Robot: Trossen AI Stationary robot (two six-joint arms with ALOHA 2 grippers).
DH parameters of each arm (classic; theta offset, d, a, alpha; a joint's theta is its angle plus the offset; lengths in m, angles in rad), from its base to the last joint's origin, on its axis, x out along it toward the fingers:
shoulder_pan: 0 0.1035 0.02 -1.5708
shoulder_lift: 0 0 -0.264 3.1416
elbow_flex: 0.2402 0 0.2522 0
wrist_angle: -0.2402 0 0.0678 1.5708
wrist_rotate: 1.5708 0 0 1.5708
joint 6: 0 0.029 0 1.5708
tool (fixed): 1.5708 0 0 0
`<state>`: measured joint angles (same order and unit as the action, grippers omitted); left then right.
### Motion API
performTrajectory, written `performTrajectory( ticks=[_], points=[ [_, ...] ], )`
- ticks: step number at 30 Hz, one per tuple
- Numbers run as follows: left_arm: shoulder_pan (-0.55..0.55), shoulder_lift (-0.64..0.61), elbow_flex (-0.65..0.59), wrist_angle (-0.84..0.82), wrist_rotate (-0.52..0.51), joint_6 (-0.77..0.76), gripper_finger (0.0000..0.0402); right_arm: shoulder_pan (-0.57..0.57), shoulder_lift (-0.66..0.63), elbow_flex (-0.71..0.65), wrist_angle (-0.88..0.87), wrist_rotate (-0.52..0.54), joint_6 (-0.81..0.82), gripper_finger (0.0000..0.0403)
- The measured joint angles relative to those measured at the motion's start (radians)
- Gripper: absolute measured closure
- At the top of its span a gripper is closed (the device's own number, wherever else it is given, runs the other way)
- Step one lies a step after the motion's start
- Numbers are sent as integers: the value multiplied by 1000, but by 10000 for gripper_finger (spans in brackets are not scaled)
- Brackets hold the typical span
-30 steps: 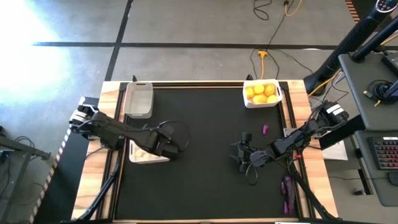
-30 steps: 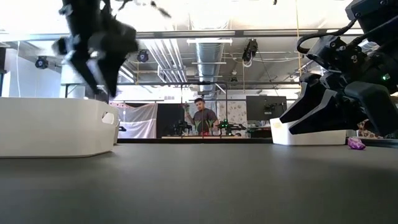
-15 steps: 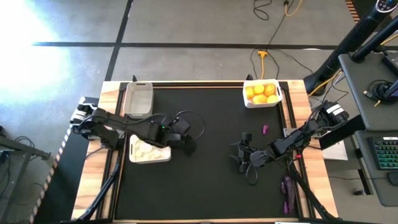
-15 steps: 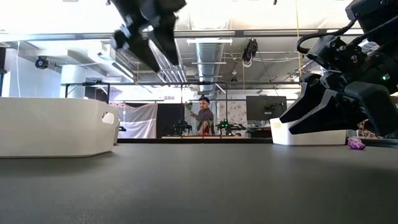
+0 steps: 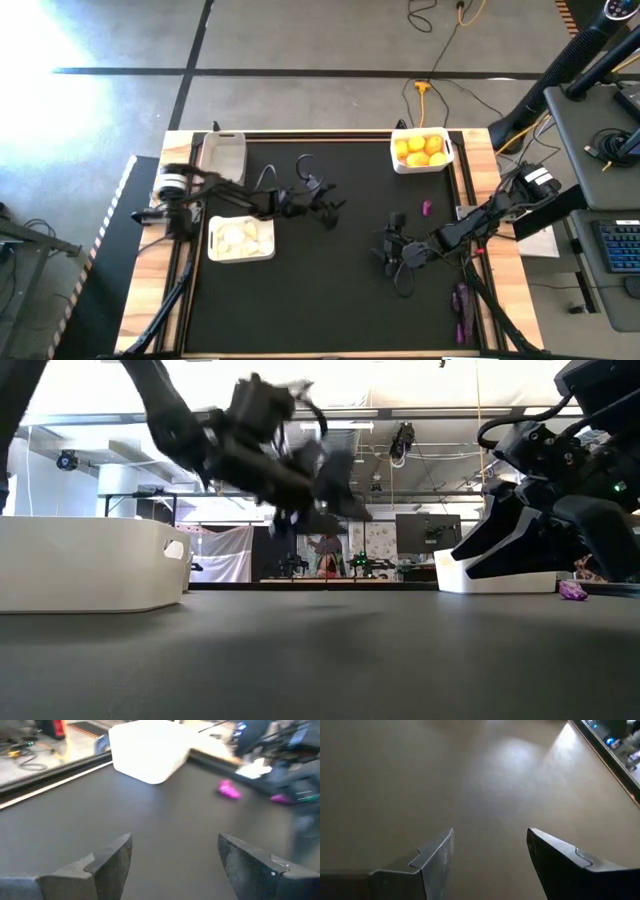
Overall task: Sort produce into baskets
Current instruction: Move the violet eggplant to the top center of the table
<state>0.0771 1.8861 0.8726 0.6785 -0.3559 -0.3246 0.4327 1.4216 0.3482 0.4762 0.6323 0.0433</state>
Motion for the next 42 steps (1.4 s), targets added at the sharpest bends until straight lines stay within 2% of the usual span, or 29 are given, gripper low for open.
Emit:
performTrajectory(
  ticks=[3,8,11,14,16,18,21,25,28,33,37,42],
  points=[
    [35,78,31,8,0,2,126,-4,0,-8,-7,21,60,158],
    [59,164,99,14,0,52,126,-7,0,-11,-59,158,290,158],
    [62,200,126,14,-1,116,126,-7,-21,-4,-62,162,313,158],
    [62,232,133,31,-1,138,126,-9,-66,32,-145,164,352,158],
    [62,258,133,40,-1,147,126,-14,-113,73,-287,183,430,158],
    [62,283,133,44,-1,158,126,-25,-161,134,-519,206,556,158],
    [62,335,131,106,-2,168,126,-47,-214,233,-943,209,859,158],
    [50,421,132,267,-23,153,126,-78,-233,341,-1433,102,1285,158],
    [30,487,137,382,-20,164,125,-101,-233,363,-1632,2,1490,158],
    [-16,522,134,393,-1,176,125,-165,-228,314,-1633,-17,1696,158],
    [-45,527,131,401,-55,195,125,-241,-228,253,-1527,-32,1712,158],
    [-71,527,126,402,-61,199,125,-309,-229,186,-1453,-89,1719,162]
  ],
)
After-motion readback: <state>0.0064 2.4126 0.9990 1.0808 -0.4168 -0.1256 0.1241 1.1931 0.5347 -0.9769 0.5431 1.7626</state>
